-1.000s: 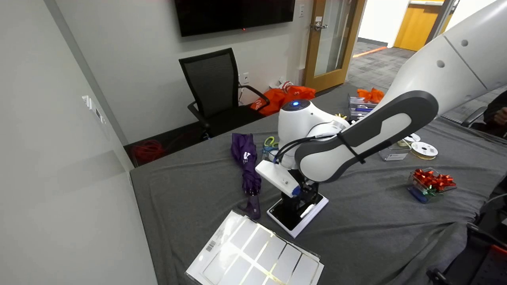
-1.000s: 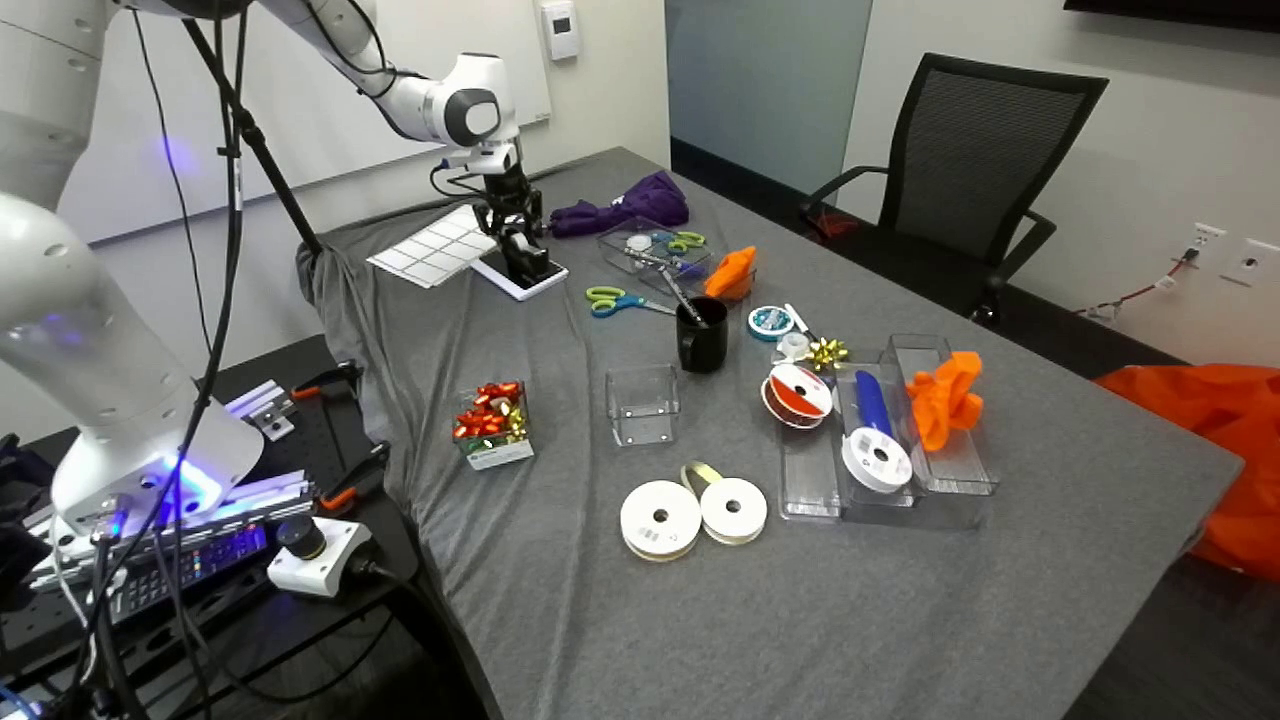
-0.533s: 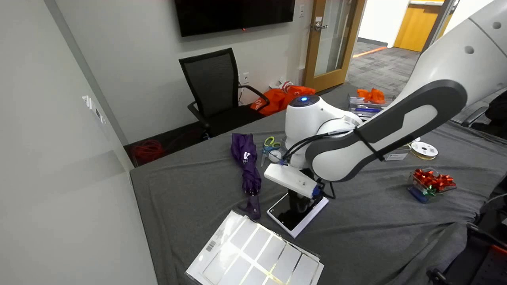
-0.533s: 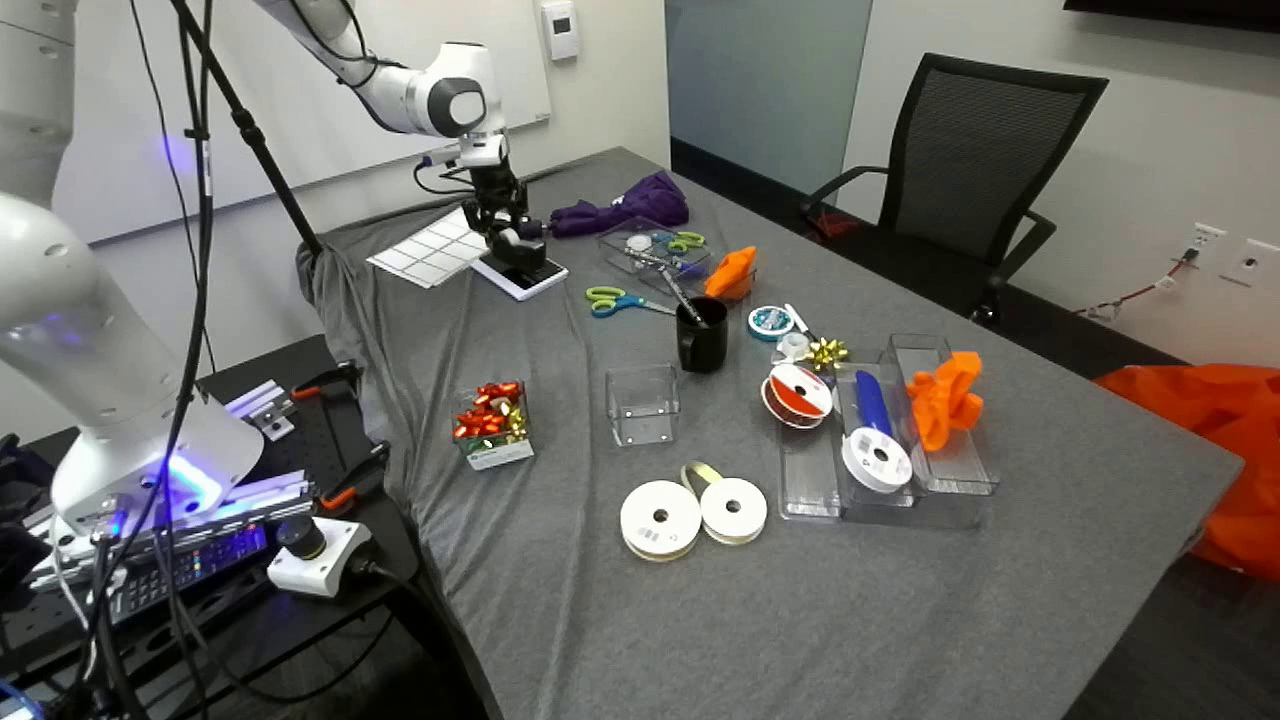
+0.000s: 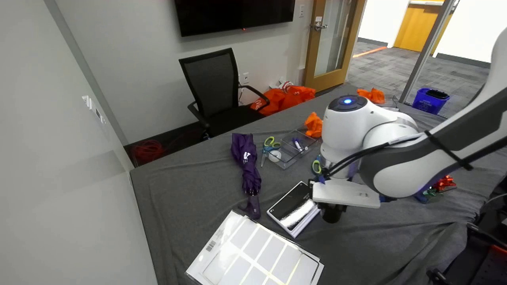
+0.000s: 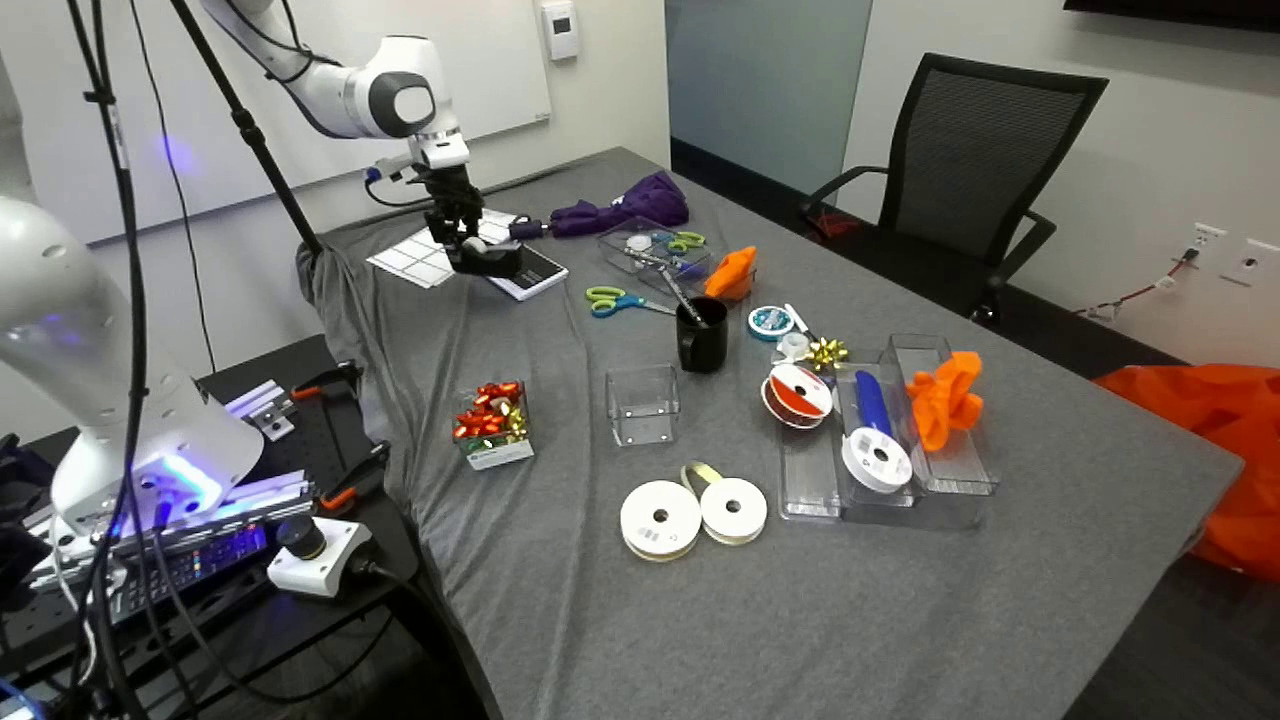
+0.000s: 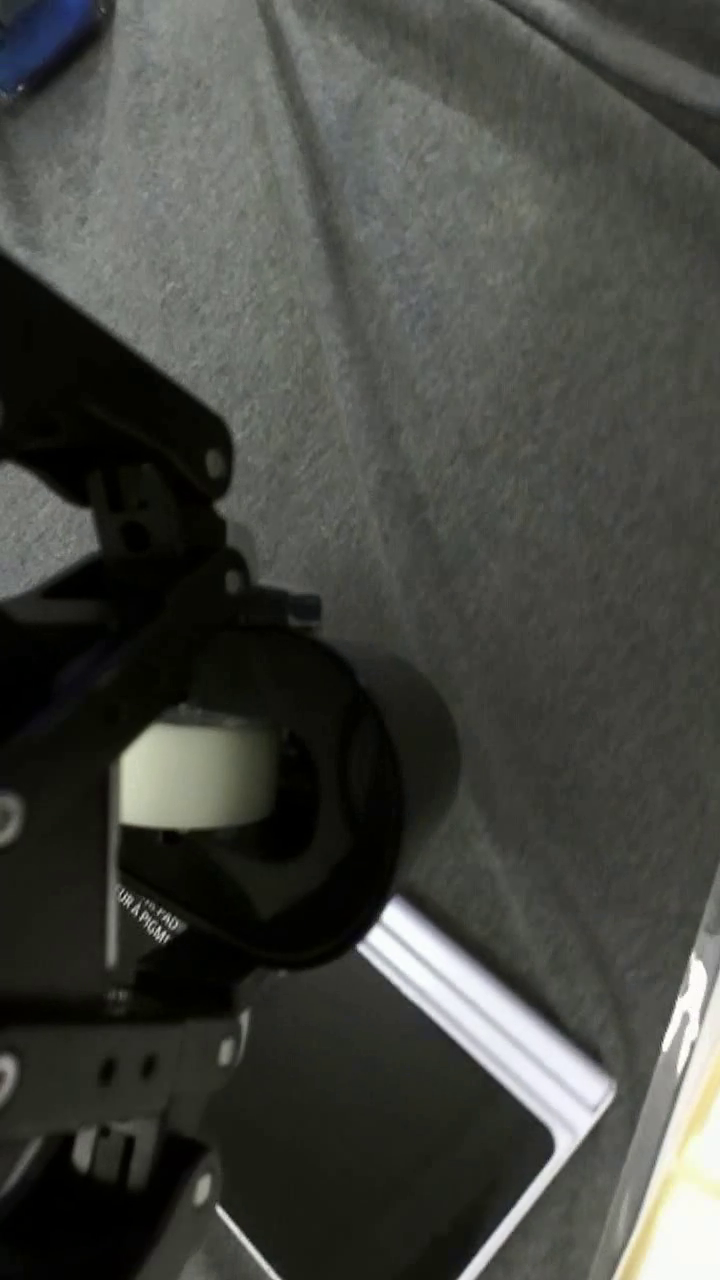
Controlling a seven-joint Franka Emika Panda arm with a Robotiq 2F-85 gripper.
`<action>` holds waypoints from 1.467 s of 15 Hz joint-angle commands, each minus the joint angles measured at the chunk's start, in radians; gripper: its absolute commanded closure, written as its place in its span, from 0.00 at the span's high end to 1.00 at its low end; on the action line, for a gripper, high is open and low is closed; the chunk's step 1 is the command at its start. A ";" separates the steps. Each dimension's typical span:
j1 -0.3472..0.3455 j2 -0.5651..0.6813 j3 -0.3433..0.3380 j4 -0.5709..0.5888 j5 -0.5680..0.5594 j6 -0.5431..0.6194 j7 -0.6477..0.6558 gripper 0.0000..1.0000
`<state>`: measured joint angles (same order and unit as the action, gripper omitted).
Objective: Shift the black object to the table
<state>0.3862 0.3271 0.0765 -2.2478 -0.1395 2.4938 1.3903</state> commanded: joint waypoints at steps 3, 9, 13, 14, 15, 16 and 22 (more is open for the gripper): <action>-0.057 -0.192 0.026 -0.302 -0.062 0.165 -0.262 0.44; -0.116 -0.244 0.012 -0.502 -0.076 0.369 -0.583 0.44; -0.134 -0.242 -0.001 -0.554 -0.080 0.419 -0.708 0.44; -0.136 -0.243 -0.003 -0.561 -0.080 0.425 -0.730 0.44; -0.138 -0.243 -0.005 -0.567 -0.079 0.430 -0.748 0.44; -0.139 -0.211 -0.005 -0.527 -0.087 0.420 -0.757 0.44; -0.129 -0.219 -0.074 -0.539 -0.223 0.428 -0.747 0.98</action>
<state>0.2632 0.1293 0.0341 -2.7707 -0.2933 2.9061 0.6499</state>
